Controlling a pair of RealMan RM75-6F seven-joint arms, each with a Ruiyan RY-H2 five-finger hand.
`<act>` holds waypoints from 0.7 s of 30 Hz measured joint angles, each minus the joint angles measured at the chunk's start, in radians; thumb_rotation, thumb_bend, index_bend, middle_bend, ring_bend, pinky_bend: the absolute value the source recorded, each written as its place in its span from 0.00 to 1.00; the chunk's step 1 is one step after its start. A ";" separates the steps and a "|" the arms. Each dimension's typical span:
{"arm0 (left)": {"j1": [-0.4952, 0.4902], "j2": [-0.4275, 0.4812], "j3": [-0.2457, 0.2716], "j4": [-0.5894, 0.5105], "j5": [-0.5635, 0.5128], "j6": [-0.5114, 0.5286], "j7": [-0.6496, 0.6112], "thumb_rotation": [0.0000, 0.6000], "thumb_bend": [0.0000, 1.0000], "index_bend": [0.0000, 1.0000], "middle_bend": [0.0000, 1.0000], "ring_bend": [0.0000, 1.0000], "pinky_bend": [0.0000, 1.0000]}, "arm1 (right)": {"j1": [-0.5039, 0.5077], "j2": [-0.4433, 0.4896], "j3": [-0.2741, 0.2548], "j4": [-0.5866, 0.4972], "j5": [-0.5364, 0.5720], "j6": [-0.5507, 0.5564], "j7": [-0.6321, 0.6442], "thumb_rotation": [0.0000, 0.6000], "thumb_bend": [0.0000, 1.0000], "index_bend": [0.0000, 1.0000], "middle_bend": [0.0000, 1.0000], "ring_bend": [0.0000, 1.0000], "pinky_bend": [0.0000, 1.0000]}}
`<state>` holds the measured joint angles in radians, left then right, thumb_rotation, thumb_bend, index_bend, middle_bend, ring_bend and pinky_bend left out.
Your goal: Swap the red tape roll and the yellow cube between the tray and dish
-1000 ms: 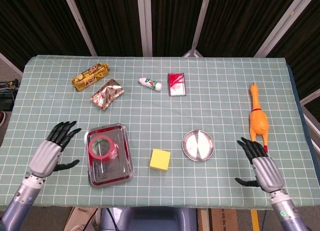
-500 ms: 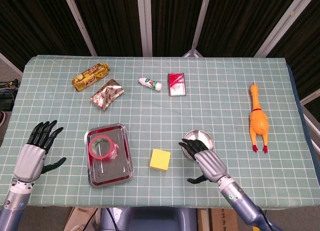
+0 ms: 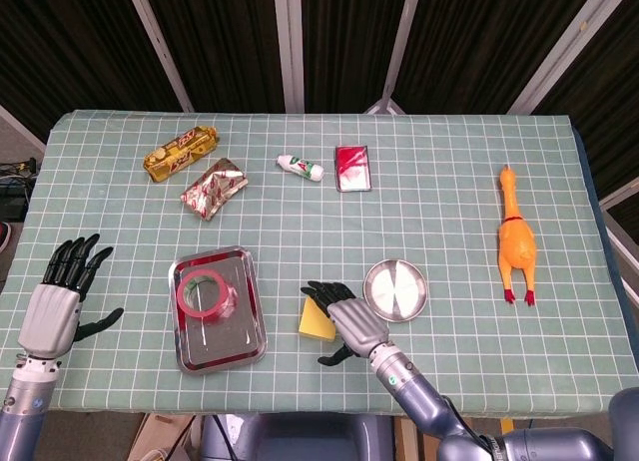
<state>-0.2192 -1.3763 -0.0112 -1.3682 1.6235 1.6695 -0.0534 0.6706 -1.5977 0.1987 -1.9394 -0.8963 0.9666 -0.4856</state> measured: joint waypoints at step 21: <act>0.013 -0.001 -0.024 0.000 0.010 -0.006 -0.044 1.00 0.08 0.16 0.00 0.00 0.05 | 0.021 -0.142 -0.020 0.162 -0.017 0.128 0.009 1.00 0.21 0.28 0.20 0.42 0.51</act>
<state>-0.2061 -1.3771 -0.0354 -1.3687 1.6338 1.6637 -0.0970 0.6917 -1.7402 0.1785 -1.7770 -0.9138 1.0949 -0.4767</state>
